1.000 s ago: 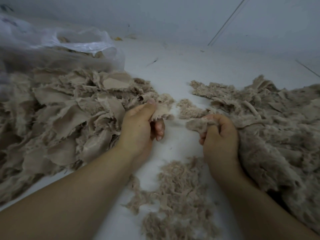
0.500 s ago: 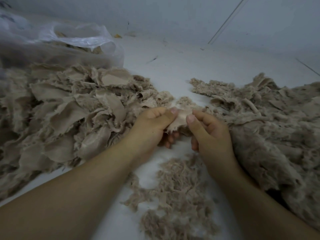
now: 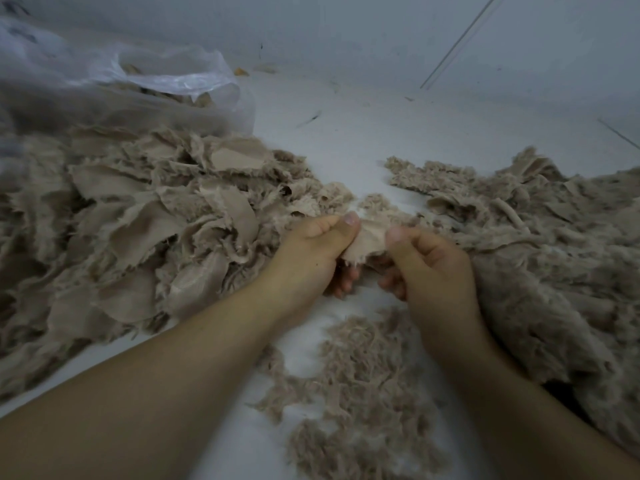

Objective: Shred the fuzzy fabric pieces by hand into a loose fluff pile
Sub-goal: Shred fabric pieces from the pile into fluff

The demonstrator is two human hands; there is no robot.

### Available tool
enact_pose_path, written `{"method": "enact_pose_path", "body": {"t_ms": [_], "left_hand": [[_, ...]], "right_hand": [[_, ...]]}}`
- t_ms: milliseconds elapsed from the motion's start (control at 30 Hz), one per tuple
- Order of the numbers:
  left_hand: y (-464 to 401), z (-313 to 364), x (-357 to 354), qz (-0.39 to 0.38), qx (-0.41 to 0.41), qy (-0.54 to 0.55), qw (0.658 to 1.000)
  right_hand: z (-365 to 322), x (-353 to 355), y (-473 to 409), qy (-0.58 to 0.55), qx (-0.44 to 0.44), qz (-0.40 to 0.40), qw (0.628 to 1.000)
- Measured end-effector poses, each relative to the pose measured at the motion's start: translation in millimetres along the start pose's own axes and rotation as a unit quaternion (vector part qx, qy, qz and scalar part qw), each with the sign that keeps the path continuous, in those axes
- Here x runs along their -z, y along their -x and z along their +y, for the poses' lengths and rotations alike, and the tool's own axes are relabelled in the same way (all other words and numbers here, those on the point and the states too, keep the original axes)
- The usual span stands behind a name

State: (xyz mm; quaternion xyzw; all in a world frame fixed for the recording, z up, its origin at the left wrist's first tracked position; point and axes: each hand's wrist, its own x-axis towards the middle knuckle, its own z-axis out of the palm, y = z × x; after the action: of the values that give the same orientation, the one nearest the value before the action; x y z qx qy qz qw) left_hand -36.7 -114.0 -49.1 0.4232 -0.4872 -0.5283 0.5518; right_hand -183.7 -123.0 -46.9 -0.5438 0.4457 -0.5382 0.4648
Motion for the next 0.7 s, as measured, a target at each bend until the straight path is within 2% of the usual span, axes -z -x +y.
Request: {"method": "enact_pose_path", "body": {"t_ms": [233, 300, 367, 467, 500, 567, 633, 700], "left_hand": [[-4.3, 7.3, 5.4, -0.021, 0.071, -0.010, 0.997], [-2.3, 8.1, 6.5, -0.057, 0.067, -0.047, 0.995], [-1.1, 8.3, 4.3, -0.070, 0.056, -0.040, 0.995], [-5.9, 10.9, 8.5, 0.024, 0.014, 0.110, 0.994], [-8.9, 14.1, 13.7, 0.068, -0.004, 0.164, 0.984], [-14.7, 17.2, 20.7, 0.107, -0.025, 0.225, 0.968], [-16.1, 14.4, 19.7, 0.105, -0.019, 0.149, 0.983], [-8.6, 7.8, 7.9, 0.067, -0.043, -0.094, 0.992]], "right_hand": [[-1.7, 2.0, -2.0, -0.026, 0.005, 0.012, 1.000], [-1.8, 0.7, -1.2, -0.019, 0.010, 0.011, 1.000], [-1.8, 1.8, -1.8, -0.025, 0.010, 0.022, 0.999], [-2.1, 4.4, -3.0, -0.032, 0.012, 0.044, 0.998], [-1.7, 4.9, -3.5, -0.035, 0.010, 0.053, 0.998], [-1.4, 4.7, -4.7, -0.050, 0.002, 0.064, 0.997], [-1.9, 3.2, -5.6, -0.067, -0.009, 0.072, 0.995], [-2.4, 1.9, -5.8, -0.077, -0.019, 0.080, 0.994]]}}
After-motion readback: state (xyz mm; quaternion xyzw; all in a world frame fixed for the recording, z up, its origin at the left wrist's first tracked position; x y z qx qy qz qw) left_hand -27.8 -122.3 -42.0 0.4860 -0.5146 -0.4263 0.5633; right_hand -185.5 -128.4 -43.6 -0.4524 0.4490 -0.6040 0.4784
